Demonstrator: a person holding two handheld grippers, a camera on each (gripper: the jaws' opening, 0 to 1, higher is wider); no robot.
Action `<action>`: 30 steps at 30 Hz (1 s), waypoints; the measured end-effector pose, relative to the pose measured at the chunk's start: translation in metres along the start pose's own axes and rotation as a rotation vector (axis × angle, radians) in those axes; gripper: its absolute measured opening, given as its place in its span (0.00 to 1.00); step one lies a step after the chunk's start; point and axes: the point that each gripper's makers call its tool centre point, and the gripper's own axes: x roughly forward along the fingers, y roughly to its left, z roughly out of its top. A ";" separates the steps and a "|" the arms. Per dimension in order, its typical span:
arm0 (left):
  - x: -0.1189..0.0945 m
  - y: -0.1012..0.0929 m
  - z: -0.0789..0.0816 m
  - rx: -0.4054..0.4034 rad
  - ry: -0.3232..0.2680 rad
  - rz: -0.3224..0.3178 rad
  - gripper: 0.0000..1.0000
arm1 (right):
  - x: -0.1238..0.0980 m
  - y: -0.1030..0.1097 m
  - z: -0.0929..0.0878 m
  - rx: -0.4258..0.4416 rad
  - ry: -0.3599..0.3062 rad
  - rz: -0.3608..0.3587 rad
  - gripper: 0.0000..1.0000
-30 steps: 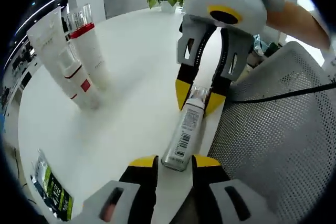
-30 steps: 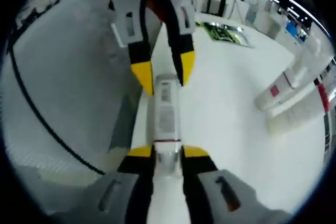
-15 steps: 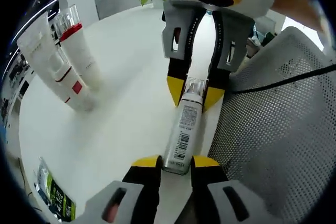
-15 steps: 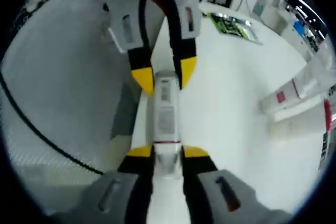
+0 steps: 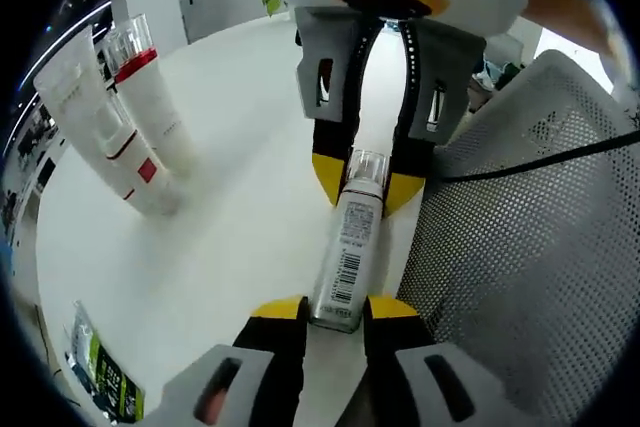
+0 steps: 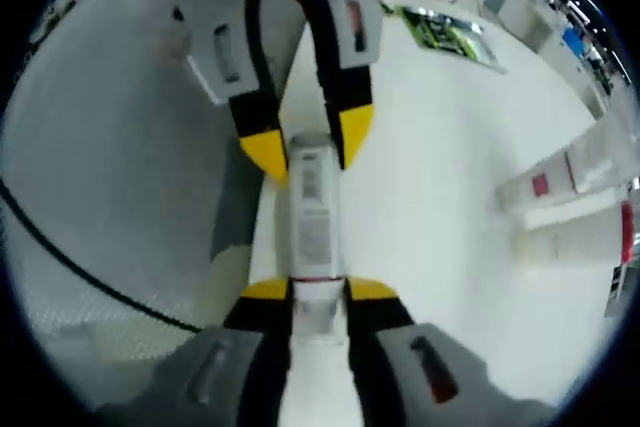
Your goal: Arrange the skincare products in the storage area until every visible bottle or jar stands upright without overlapping.
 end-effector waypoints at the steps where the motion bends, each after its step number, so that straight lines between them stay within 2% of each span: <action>1: 0.000 0.000 0.000 -0.001 0.000 0.000 0.21 | 0.000 0.000 0.000 0.002 -0.004 -0.002 0.19; 6: 0.000 0.001 0.000 -0.003 -0.010 -0.005 0.22 | 0.000 0.000 0.001 0.015 -0.022 -0.008 0.19; 14: 0.000 0.001 0.000 0.000 -0.014 -0.004 0.22 | 0.000 -0.001 0.001 0.030 -0.004 -0.010 0.19; 20: 0.000 0.002 0.000 0.003 -0.013 -0.006 0.22 | 0.000 0.000 0.000 0.047 -0.040 -0.021 0.19; 21: 0.000 0.002 0.000 0.001 -0.014 -0.007 0.22 | -0.001 0.000 0.001 0.047 -0.058 -0.029 0.19; 24: 0.000 0.002 0.000 -0.001 -0.014 -0.010 0.22 | -0.002 -0.001 0.005 0.065 -0.193 -0.049 0.20; 28: 0.000 0.002 0.000 0.006 -0.013 -0.010 0.21 | -0.004 -0.004 0.003 0.133 -0.339 -0.089 0.22; 30: 0.000 0.001 -0.001 0.010 -0.011 -0.013 0.21 | -0.006 -0.003 0.000 0.171 -0.386 -0.101 0.23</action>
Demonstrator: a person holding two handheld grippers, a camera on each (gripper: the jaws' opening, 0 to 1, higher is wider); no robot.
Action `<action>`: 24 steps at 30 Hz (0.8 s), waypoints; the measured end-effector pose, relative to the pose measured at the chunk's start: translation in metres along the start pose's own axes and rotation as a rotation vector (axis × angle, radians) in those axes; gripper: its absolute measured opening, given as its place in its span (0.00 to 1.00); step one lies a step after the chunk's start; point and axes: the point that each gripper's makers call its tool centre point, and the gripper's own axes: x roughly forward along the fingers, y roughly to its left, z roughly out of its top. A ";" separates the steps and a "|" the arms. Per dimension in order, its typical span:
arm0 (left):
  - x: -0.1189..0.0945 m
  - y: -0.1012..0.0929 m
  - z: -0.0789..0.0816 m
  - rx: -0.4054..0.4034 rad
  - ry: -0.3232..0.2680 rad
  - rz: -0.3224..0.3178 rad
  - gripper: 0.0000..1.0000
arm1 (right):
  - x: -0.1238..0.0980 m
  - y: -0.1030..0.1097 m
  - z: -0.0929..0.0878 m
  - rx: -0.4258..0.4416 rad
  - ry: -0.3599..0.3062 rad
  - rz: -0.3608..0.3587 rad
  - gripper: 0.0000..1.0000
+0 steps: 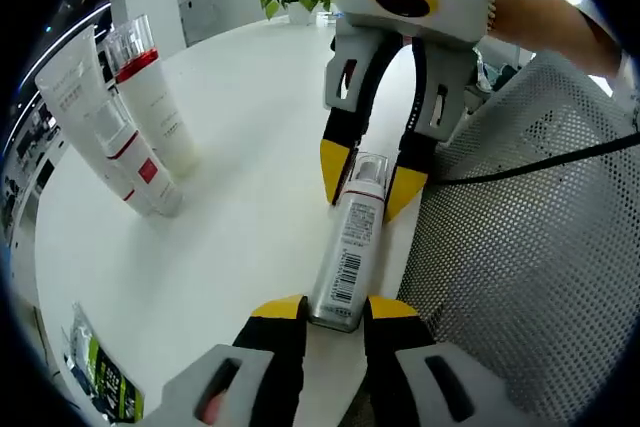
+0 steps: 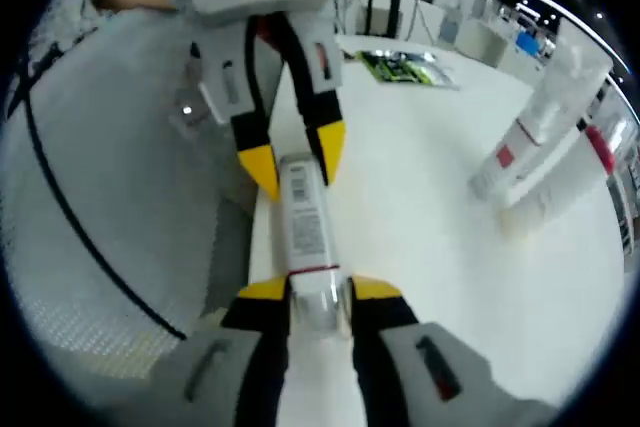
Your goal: Arrange the skincare products in the storage area until every visible bottle or jar stands upright without overlapping.
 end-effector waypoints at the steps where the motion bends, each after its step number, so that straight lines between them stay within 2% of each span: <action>1: 0.000 0.000 0.000 0.000 -0.001 0.000 0.21 | -0.001 0.000 -0.001 0.021 -0.016 -0.003 0.23; 4: 0.000 0.000 0.000 0.000 -0.001 -0.001 0.21 | -0.004 -0.003 -0.006 0.049 -0.060 -0.022 0.24; 6: 0.000 0.001 0.000 -0.004 -0.001 0.001 0.21 | -0.010 -0.006 -0.010 0.077 -0.063 -0.051 0.22; 14: 0.001 0.001 0.000 -0.006 -0.010 0.002 0.21 | -0.010 -0.006 -0.008 0.106 -0.048 -0.069 0.21; 24: 0.001 0.000 0.000 -0.004 -0.017 -0.003 0.22 | -0.015 -0.002 -0.007 0.129 -0.054 -0.040 0.20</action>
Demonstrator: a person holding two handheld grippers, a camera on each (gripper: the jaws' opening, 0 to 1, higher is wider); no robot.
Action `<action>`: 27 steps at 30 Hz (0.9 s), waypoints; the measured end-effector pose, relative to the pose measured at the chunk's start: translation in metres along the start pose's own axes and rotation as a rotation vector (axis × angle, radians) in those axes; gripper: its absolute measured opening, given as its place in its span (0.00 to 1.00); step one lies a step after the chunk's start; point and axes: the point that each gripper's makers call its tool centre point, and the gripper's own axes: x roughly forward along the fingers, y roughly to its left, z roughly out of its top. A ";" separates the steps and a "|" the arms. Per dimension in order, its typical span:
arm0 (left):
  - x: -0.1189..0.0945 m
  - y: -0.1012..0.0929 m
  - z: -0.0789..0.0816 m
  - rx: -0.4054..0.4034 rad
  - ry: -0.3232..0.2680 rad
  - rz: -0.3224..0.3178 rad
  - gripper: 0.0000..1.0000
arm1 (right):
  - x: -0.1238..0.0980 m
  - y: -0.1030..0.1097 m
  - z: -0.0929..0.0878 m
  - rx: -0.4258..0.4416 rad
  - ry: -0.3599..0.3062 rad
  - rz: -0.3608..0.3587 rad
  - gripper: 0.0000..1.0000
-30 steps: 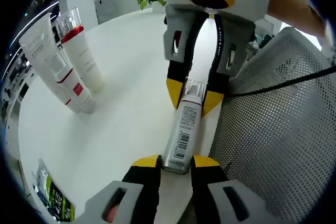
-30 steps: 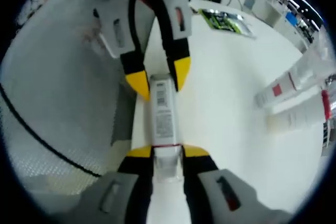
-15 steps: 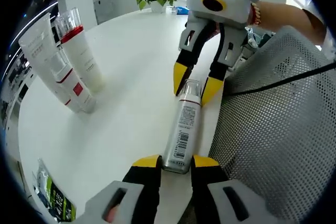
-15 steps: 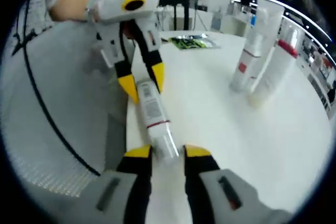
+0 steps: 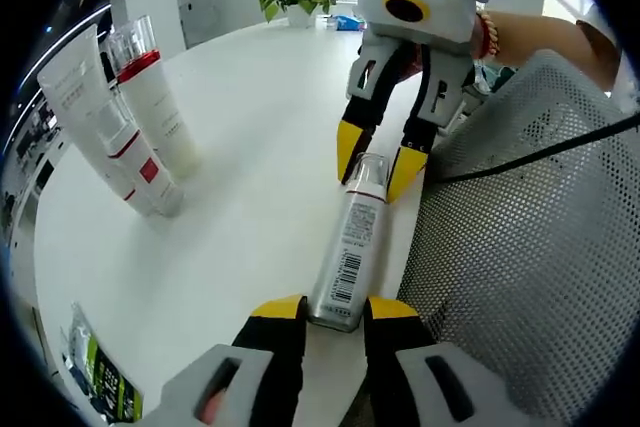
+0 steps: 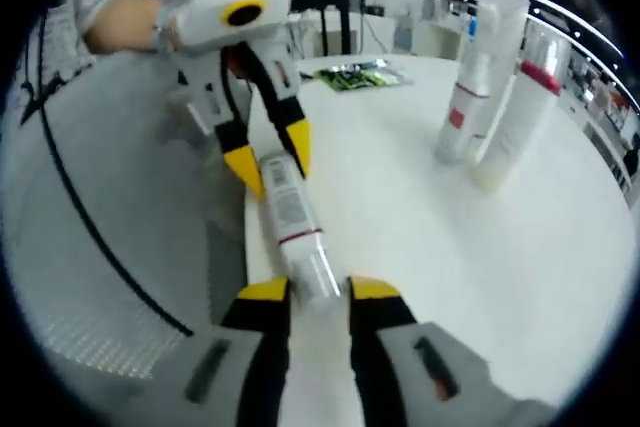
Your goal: Arrange the skincare products in the storage area until every visible bottle or jar stands upright without overlapping.
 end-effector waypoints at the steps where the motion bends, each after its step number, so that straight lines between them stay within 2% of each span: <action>1: 0.000 0.000 0.000 -0.002 -0.001 0.000 0.22 | -0.002 0.000 0.002 -0.010 0.000 0.000 0.20; 6: 0.000 0.000 0.001 -0.029 -0.010 -0.010 0.22 | -0.018 0.002 0.017 -0.061 -0.013 0.015 0.19; 12: 0.000 0.003 0.001 -0.040 -0.015 0.003 0.22 | -0.030 0.006 0.043 -0.089 -0.066 0.016 0.19; 18: 0.000 0.006 0.001 -0.042 -0.018 0.017 0.22 | -0.035 0.012 0.072 -0.194 -0.094 -0.003 0.19; 20: 0.000 0.006 0.001 -0.044 -0.019 0.018 0.22 | -0.037 0.014 0.083 -0.211 -0.124 -0.003 0.19; 23: 0.000 0.006 0.001 -0.042 -0.021 0.019 0.22 | -0.039 0.024 0.114 -0.147 -0.271 0.038 0.19; 25: 0.000 0.006 0.001 -0.043 -0.022 0.020 0.22 | -0.034 0.023 0.118 -0.205 -0.248 0.012 0.19; 27: 0.000 0.006 0.001 -0.045 -0.025 0.021 0.22 | -0.029 0.023 0.125 -0.190 -0.256 0.009 0.19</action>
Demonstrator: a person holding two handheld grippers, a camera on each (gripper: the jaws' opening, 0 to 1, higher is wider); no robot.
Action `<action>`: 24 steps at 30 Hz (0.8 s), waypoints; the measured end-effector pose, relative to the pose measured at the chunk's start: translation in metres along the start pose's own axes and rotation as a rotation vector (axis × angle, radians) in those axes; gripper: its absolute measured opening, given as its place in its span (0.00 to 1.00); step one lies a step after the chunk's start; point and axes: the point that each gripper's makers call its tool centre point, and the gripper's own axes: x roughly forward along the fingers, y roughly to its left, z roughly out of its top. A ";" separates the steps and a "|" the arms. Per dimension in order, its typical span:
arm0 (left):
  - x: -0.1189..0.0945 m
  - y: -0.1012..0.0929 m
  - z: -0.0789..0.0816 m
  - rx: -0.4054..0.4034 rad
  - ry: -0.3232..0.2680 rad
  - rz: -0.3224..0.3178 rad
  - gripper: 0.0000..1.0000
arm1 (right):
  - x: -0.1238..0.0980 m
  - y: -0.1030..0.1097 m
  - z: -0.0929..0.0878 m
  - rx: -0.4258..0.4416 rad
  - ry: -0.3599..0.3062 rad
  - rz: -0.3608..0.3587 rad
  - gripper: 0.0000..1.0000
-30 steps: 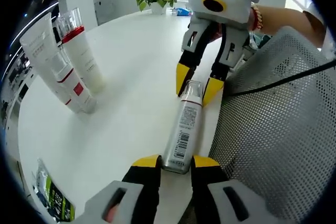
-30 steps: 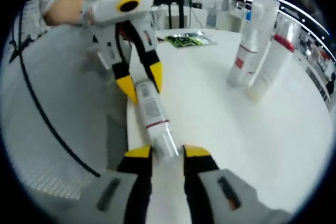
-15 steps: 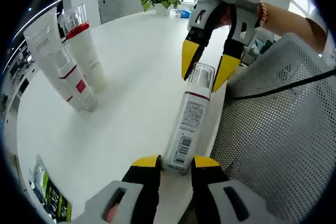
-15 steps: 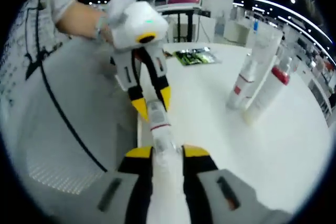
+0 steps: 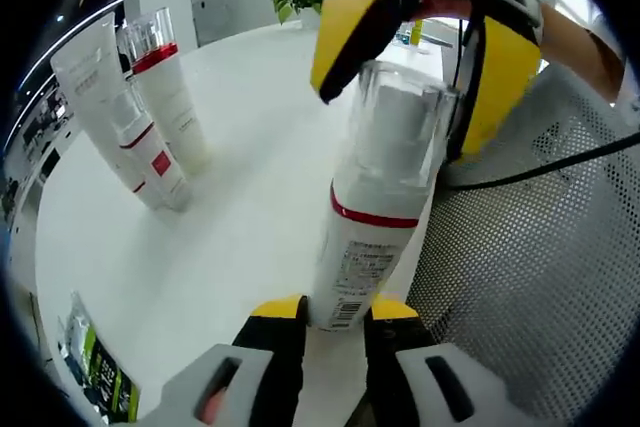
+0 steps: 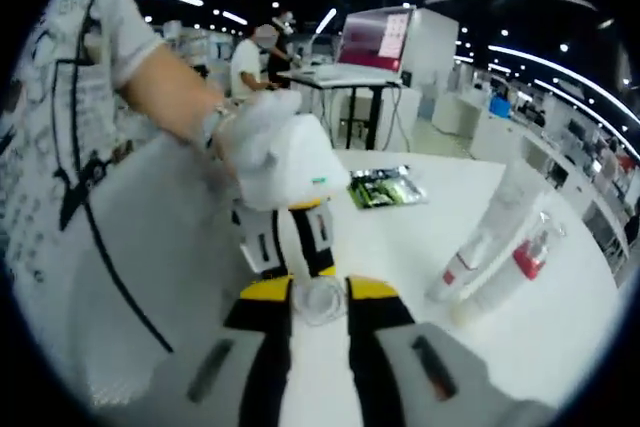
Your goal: Arrange the skincare products in the storage area until every visible bottle or jar stands upright without overlapping.
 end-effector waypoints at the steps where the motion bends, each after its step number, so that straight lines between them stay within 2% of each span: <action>1: 0.000 0.000 0.000 0.000 -0.001 0.001 0.21 | 0.003 -0.001 0.001 0.003 -0.003 -0.005 0.19; 8: 0.000 0.001 0.000 -0.002 -0.003 0.000 0.20 | 0.014 -0.001 0.012 -0.035 -0.038 -0.054 0.20; 12: 0.000 0.003 0.001 -0.039 -0.007 -0.005 0.20 | 0.012 -0.013 0.009 -0.032 -0.034 -0.179 0.22; 14: -0.001 0.003 0.002 -0.055 -0.007 -0.008 0.20 | 0.011 -0.017 0.005 0.022 -0.004 -0.223 0.23; 15: -0.001 0.003 0.002 -0.073 -0.008 -0.009 0.19 | 0.010 -0.019 0.004 0.078 0.017 -0.246 0.25; 17: -0.002 0.002 0.002 -0.122 -0.005 -0.019 0.19 | 0.009 -0.021 -0.003 0.130 0.074 -0.257 0.27; 18: -0.002 0.004 0.002 -0.154 0.000 -0.020 0.19 | 0.008 -0.025 -0.009 0.206 0.121 -0.285 0.28; 19: -0.003 0.004 0.001 -0.186 0.003 -0.025 0.19 | 0.008 -0.028 -0.011 0.275 0.127 -0.303 0.29; 20: -0.005 0.006 -0.001 -0.209 0.014 -0.021 0.19 | 0.010 -0.029 -0.010 0.390 0.106 -0.317 0.30; 21: -0.005 0.010 -0.002 -0.230 0.016 0.000 0.19 | 0.013 -0.030 -0.008 0.445 0.079 -0.311 0.30; 22: -0.007 0.014 -0.002 -0.236 0.009 0.008 0.19 | 0.016 -0.031 -0.004 0.537 0.038 -0.314 0.31; 23: -0.007 0.016 -0.001 -0.239 0.002 0.014 0.19 | 0.017 -0.031 -0.004 0.568 0.030 -0.321 0.33; 24: -0.011 0.022 0.007 -0.290 -0.040 0.038 0.19 | 0.021 -0.034 -0.003 0.630 0.014 -0.342 0.35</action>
